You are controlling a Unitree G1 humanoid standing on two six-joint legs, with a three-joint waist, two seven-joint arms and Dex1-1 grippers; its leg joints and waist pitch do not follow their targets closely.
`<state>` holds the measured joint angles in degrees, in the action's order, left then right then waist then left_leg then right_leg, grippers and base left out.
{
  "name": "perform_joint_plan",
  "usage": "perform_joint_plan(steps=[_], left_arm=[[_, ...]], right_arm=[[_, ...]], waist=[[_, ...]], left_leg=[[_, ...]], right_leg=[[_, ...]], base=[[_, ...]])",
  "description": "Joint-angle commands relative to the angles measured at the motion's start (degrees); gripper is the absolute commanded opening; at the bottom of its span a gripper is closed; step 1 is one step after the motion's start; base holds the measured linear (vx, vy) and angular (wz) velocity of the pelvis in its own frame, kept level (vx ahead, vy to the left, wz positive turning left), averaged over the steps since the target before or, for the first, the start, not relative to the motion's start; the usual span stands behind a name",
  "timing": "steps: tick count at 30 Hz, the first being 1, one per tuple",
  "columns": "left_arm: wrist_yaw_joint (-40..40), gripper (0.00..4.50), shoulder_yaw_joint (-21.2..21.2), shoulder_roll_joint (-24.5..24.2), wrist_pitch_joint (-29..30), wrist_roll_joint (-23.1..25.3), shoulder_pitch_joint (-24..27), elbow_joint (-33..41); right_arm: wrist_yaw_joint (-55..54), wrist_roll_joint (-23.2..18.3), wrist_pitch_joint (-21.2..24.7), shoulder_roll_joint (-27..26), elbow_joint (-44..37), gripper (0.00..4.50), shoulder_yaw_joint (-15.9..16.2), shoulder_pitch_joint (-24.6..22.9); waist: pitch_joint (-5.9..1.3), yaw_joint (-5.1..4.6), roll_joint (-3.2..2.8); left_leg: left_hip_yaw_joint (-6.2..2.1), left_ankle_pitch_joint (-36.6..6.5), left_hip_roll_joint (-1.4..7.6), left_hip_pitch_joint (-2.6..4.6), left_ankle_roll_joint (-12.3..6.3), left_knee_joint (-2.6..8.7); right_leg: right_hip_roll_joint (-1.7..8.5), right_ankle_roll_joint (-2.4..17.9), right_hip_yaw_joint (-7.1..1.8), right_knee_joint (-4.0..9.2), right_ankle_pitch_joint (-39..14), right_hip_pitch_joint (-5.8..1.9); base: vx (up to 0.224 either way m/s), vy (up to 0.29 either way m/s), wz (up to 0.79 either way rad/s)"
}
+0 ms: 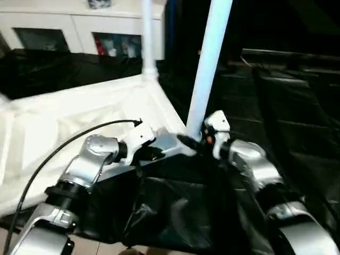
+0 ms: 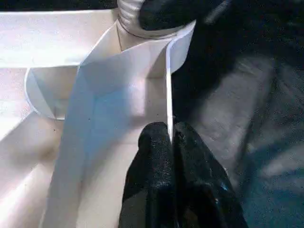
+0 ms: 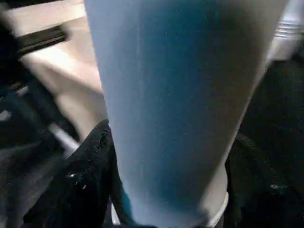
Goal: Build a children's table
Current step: Insert table leg to table base, then rotate leg to tighten
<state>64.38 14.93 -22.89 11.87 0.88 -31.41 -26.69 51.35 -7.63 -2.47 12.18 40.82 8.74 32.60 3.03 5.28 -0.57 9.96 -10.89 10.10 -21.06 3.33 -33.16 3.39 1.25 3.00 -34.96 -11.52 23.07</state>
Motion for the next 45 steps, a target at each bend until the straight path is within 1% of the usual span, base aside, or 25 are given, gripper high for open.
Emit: perform_joint_plan(steps=[1,4,5,6,7,8,12,13,15,20,23,24,25,26,27,28,29,30,33,34,37,39,41,44,45], left_arm=[[3.9,0.00,1.2,0.7,-2.5,-2.3,-2.2,0.4],[7.8,0.00,1.8,0.0,-3.8,-3.2,-2.6,-0.8],[7.8,0.00,1.8,0.0,-3.8,-3.2,-2.6,-0.8],[9.0,0.00,2.2,-0.3,-4.6,-3.0,-2.8,-1.5],[9.9,0.00,2.4,-0.4,-5.1,-3.0,-3.1,-2.1],[10.7,0.00,2.6,-0.3,-5.5,-2.9,-3.4,-2.9],[11.8,0.00,2.7,-0.2,-6.3,-2.7,-4.0,-4.3],[12.1,0.00,2.8,-0.1,-6.5,-2.6,-4.3,-4.8],[12.3,0.00,2.9,0.0,-6.8,-2.6,-4.5,-5.4],[12.7,0.00,2.4,0.5,-7.0,-2.9,-4.5,-5.9],[6.7,0.00,1.1,1.9,-7.0,-1.5,-4.7,-6.9],[6.7,0.00,1.1,1.9,-7.0,-1.5,-4.7,-6.9],[4.0,0.00,0.8,2.5,-7.2,-0.7,-5.2,-7.8],[-1.3,0.00,0.7,3.6,-7.3,1.4,-6.0,-9.5],[-1.8,0.00,0.6,3.7,-7.2,1.5,-6.1,-9.5],[-4.0,0.00,0.3,4.5,-6.6,1.9,-6.3,-9.9],[-5.6,0.00,0.1,5.1,-6.0,2.2,-6.5,-10.1],[-7.8,0.00,-0.3,6.2,-4.6,2.4,-6.5,-9.7],[-12.8,0.00,-0.4,8.9,-1.1,3.4,-6.6,-8.5],[-12.8,0.00,-0.4,8.9,-1.1,3.4,-6.6,-8.5],[-16.5,0.00,0.2,11.7,1.6,4.3,-6.2,-6.5],[-16.5,0.00,1.0,12.5,1.8,4.6,-5.7,-5.5],[-16.1,0.00,1.4,12.8,1.6,4.7,-5.5,-5.1],[-14.8,0.00,1.9,12.5,1.2,4.4,-5.0,-4.9],[-14.0,0.00,2.0,12.1,1.0,4.2,-4.8,-4.7]], right_arm=[[6.3,2.1,2.0,0.6,-1.6,3.10,5.4,-2.4],[10.1,2.3,2.9,2.7,-4.2,3.10,7.2,-3.7],[10.1,2.3,2.9,2.7,-4.2,2.95,7.2,-3.7],[11.3,2.3,3.2,3.3,-5.0,2.95,7.8,-4.1],[12.1,2.4,3.7,3.8,-5.7,2.95,8.2,-4.3],[12.9,2.8,4.1,4.3,-6.4,2.76,8.7,-4.6],[13.6,3.3,4.7,4.7,-7.4,2.71,9.2,-5.1],[13.6,3.4,4.9,4.7,-7.7,2.70,9.2,-5.2],[13.6,3.5,5.3,4.7,-7.9,2.69,9.2,-5.4],[13.3,2.7,6.5,3.9,-7.7,2.68,8.7,-5.8],[6.9,3.0,6.7,1.4,-4.7,2.68,6.5,-5.4],[6.9,3.0,6.7,1.4,-4.7,2.68,6.5,-5.4],[4.1,3.4,6.8,0.5,-3.7,2.68,5.7,-5.1],[-4.4,4.6,8.1,-1.7,-0.3,2.68,3.7,-3.7],[-5.0,4.6,8.1,-1.9,0.0,2.68,3.5,-3.6],[-8.3,4.6,8.6,-3.1,1.5,2.68,2.4,-3.1],[-10.6,4.4,8.9,-4.0,2.6,2.68,1.6,-2.6],[-14.1,4.2,9.3,-5.2,4.2,2.68,0.5,-2.0],[-22.6,3.9,10.0,-8.4,8.4,2.68,-1.9,-0.1],[-22.6,3.9,10.0,-8.4,8.4,2.67,-1.9,-0.1],[-27.7,4.1,9.0,-10.8,12.0,2.67,-2.9,1.5],[-28.1,4.0,8.1,-11.6,13.0,2.67,-3.2,1.9],[-27.7,3.7,7.6,-12.1,13.2,3.37,-3.5,2.0],[-26.4,3.3,6.5,-12.8,13.2,3.42,-4.4,2.5],[-25.8,3.7,5.6,-12.6,13.0,3.63,-4.1,2.6]], waist=[[-3.56,0.35,-0.77],[-3.45,0.69,-0.78],[-3.47,0.70,-0.76],[-3.39,0.76,-0.79],[-3.47,0.84,-0.74],[-3.49,0.98,-0.70],[-3.60,1.30,-0.66],[-3.59,1.36,-1.19],[-3.64,1.30,-0.85],[-3.64,1.34,-0.80],[-3.48,1.25,-0.74],[-3.39,1.17,-0.68],[-3.05,1.01,-0.71],[-2.39,0.75,-0.77],[-2.22,0.62,-0.77],[-2.27,0.44,-0.63],[-2.38,0.39,-0.61],[-2.38,0.20,-0.64],[-2.38,-0.36,-0.75],[-2.36,-0.54,-0.75],[-2.55,-0.58,-0.76],[-2.53,-0.49,-0.74],[-2.70,-0.41,-0.73],[-2.79,-0.40,-0.85],[-2.89,-0.40,-0.85]], left_leg=[[-0.76,-9.7,3.45,0.73,-3.53,3.59],[-0.81,-10.9,3.44,0.82,-2.82,3.74],[-0.81,-10.9,3.49,0.80,-2.68,3.73],[-0.89,-11.2,3.50,0.78,-2.47,3.81],[-0.85,-11.1,3.49,0.82,-2.37,3.75],[-0.86,-10.8,3.47,0.82,-2.38,3.73],[-0.86,-10.0,3.47,0.86,-2.25,3.64],[-0.94,-9.8,3.42,0.78,-2.16,3.60],[-0.93,-10.0,3.44,0.82,-2.09,3.63],[-0.92,-10.4,3.47,0.82,-1.93,3.64],[-0.94,-11.1,3.45,0.82,-1.56,3.77],[-0.98,-11.6,3.47,0.81,-1.31,3.88],[-1.03,-13.8,3.42,1.04,-0.61,4.13],[-1.18,-19.0,3.42,1.87,0.80,4.50],[-1.27,-20.8,3.26,2.19,1.30,4.58],[-1.69,-22.3,3.26,2.49,2.09,4.70],[-1.80,-22.2,3.24,2.40,2.27,4.75],[-1.90,-21.8,3.42,2.22,2.44,4.91],[-1.99,-22.9,3.28,2.23,2.44,4.92],[-1.97,-23.0,3.23,2.10,2.38,4.96],[-1.89,-22.7,3.36,2.08,2.22,4.93],[-1.81,-22.4,3.25,2.06,1.97,4.90],[-1.67,-20.6,3.29,1.66,1.44,4.91],[-1.55,-19.6,3.26,1.61,1.18,4.87],[-1.52,-18.9,3.35,1.53,1.10,4.88]], right_leg=[[4.97,15.5,-2.72,3.47,-1.6,-3.29],[4.89,14.8,-2.74,3.74,-4.2,-3.19],[4.99,14.8,-2.80,3.68,-4.2,-3.20],[5.08,14.9,-2.79,3.80,-4.8,-3.20],[5.07,14.8,-2.82,3.78,-4.9,-3.23],[5.02,14.7,-2.82,3.71,-4.6,-3.25],[5.10,14.6,-2.82,3.60,-4.0,-3.23],[5.07,14.7,-2.79,3.52,-3.5,-3.21],[5.01,14.9,-2.71,3.51,-2.9,-3.29],[5.13,14.8,-2.71,3.61,-4.2,-3.36],[5.19,14.5,-2.70,3.81,-6.0,-3.24],[5.27,14.4,-2.73,3.91,-7.1,-3.21],[5.35,13.8,-2.73,4.39,-11.2,-3.04],[5.54,11.8,-2.84,5.43,-21.2,-2.47],[5.59,10.9,-2.80,5.82,-25.0,-2.29],[5.86,9.2,-2.79,6.19,-29.8,-2.27],[5.94,8.6,-2.79,6.30,-30.7,-2.34],[6.01,7.9,-2.90,6.38,-30.7,-2.24],[5.80,7.9,-2.83,6.45,-30.1,-1.95],[5.75,7.9,-2.77,6.49,-29.7,-1.97],[5.81,8.5,-2.91,6.30,-27.4,-1.90],[5.71,8.7,-2.89,6.32,-26.5,-1.92],[5.69,9.4,-3.02,5.97,-22.7,-2.20],[5.57,10.4,-3.06,5.70,-20.0,-2.29],[5.56,10.9,-3.05,5.53,-18.3,-2.44]], base=[[0.000,0.000,0.00],[0.000,0.000,0.00],[0.000,0.000,0.00],[0.000,0.000,0.00],[0.000,0.000,0.00],[0.000,0.000,0.00],[0.000,0.000,0.00],[0.000,0.000,0.00],[0.000,0.000,0.00],[0.000,0.000,0.00],[0.000,0.000,0.00],[0.000,0.000,0.00],[0.000,0.000,0.00],[0.000,0.000,0.00],[0.000,0.000,0.00],[0.000,0.000,0.00],[-0.053,0.000,-0.02],[0.000,0.000,0.00],[0.000,0.000,0.00],[0.000,0.000,0.00],[0.000,0.000,0.00],[0.000,0.000,0.00],[0.000,0.000,0.00],[0.000,0.000,0.00],[0.000,0.000,0.00]])
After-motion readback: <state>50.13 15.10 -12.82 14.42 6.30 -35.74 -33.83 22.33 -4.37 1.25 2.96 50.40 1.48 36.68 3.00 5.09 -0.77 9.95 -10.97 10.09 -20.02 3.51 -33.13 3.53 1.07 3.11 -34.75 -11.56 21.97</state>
